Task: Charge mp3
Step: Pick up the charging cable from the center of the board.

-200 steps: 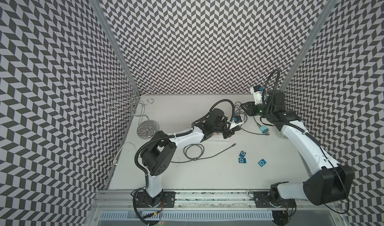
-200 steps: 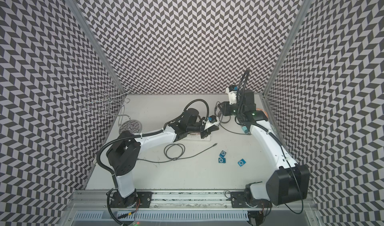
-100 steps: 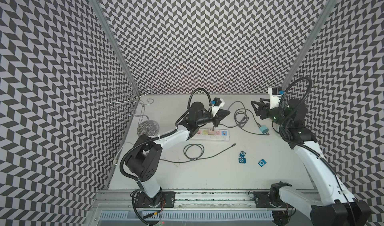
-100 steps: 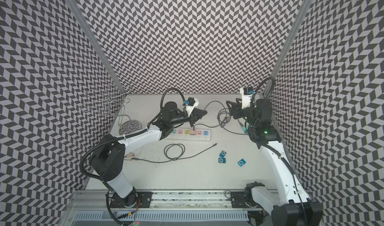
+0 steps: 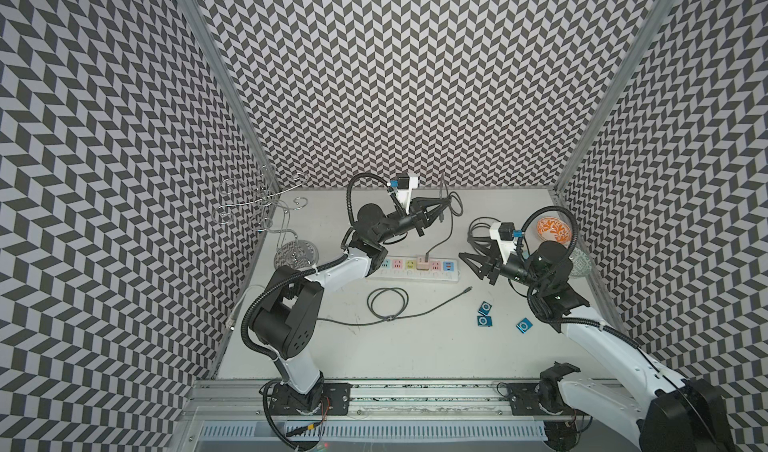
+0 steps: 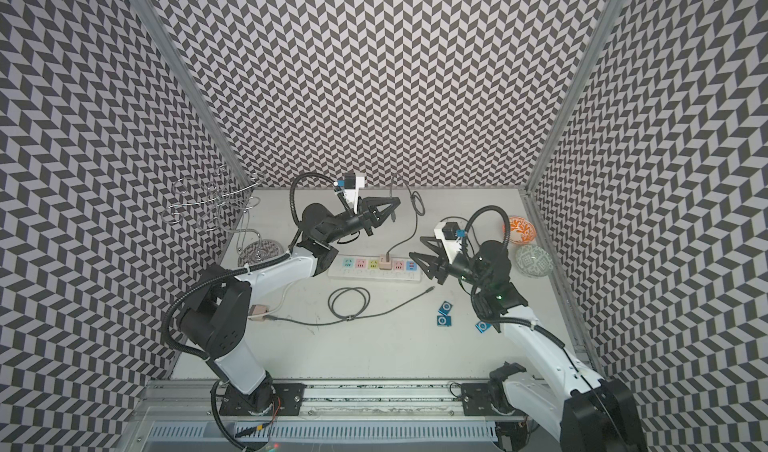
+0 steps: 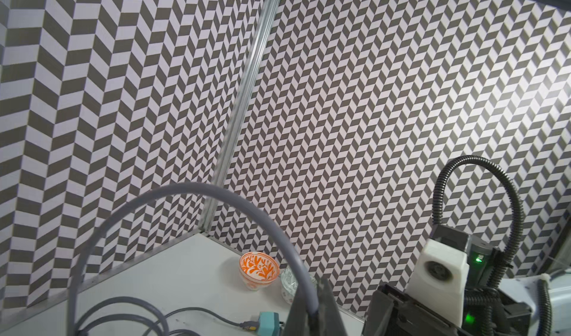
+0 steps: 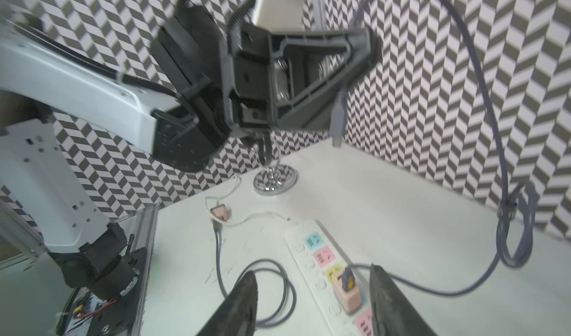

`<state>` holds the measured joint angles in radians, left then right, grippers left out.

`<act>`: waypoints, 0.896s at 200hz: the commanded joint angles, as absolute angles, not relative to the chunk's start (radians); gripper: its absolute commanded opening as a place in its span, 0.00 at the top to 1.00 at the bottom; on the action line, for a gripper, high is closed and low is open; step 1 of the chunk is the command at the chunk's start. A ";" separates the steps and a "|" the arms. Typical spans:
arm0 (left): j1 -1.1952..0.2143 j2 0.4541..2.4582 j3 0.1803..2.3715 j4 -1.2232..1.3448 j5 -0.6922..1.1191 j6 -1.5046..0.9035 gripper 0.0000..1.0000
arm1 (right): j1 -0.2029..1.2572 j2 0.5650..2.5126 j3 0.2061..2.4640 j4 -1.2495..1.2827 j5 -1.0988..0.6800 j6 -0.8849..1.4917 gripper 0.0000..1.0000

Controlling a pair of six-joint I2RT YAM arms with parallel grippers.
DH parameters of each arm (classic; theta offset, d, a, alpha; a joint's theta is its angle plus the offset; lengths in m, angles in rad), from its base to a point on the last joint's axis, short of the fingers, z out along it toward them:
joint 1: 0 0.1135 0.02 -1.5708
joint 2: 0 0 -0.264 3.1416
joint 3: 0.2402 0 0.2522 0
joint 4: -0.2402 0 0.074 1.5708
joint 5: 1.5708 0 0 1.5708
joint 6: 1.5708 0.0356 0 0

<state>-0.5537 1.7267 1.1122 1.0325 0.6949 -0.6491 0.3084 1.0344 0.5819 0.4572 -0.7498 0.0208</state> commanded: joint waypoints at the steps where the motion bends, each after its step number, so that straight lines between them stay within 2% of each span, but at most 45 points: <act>1: -0.554 1.731 1.085 1.194 0.714 -0.759 1.00 | 0.327 1.069 0.594 0.674 -0.773 -0.044 0.44; 36: -0.555 1.730 1.047 1.293 0.693 -0.836 1.00 | 0.369 1.151 0.633 0.737 -0.713 -0.056 0.45; 93: -0.585 1.687 1.025 1.216 0.642 -0.783 1.00 | 0.459 1.217 0.673 0.806 -0.592 -0.069 0.47; 136: -0.607 1.677 1.013 1.186 0.611 -0.769 1.00 | 0.534 1.249 0.674 0.849 -0.476 -0.092 0.56; 179: -0.613 1.663 1.011 1.150 0.594 -0.749 1.00 | 0.548 1.238 0.665 0.838 -0.387 -0.105 0.65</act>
<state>-0.6025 1.7027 1.0168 1.1622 0.6163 -0.7681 0.5354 1.2461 0.6563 0.7639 -0.4587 -0.0780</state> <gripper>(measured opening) 0.069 0.360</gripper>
